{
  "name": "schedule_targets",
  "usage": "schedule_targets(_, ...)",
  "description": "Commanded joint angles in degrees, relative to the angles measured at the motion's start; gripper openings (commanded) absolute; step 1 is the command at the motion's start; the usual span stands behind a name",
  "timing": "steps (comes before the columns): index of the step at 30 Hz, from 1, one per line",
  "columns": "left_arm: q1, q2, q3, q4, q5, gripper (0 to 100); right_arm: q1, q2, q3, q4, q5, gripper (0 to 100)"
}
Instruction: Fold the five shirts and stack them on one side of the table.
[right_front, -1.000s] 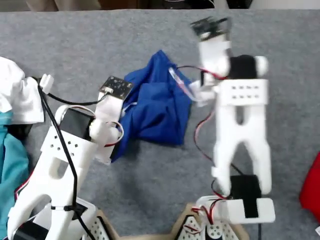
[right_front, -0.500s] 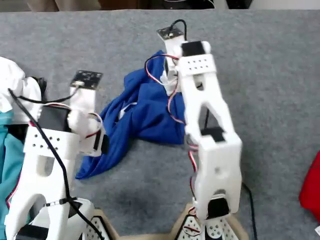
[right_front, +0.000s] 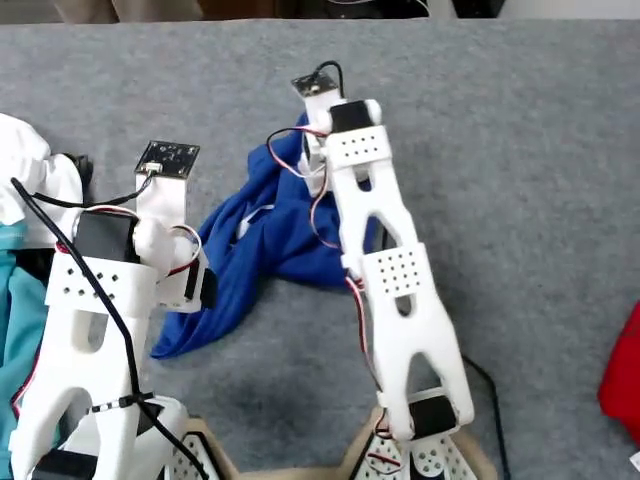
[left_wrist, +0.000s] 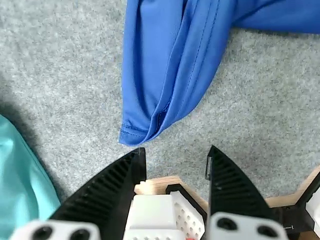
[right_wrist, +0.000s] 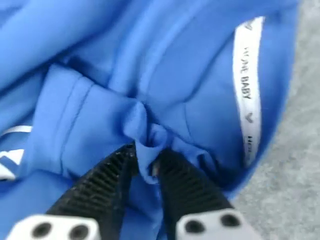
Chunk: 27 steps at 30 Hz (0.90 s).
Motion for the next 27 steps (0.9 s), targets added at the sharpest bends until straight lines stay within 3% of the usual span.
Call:
schedule_targets(1,-0.8,-1.4,-0.5,0.6,-0.3,21,2.3,-2.9,2.9,1.2,-0.2,0.5)
schedule_targets(10,-0.8,-1.4,-0.5,0.6,-0.4,21,6.1,-19.3,30.4,1.2,0.0,0.5)
schedule_targets(27,-0.8,-1.4,-0.5,0.6,-0.4,21,6.1,-54.5,79.1,1.2,0.0,0.5)
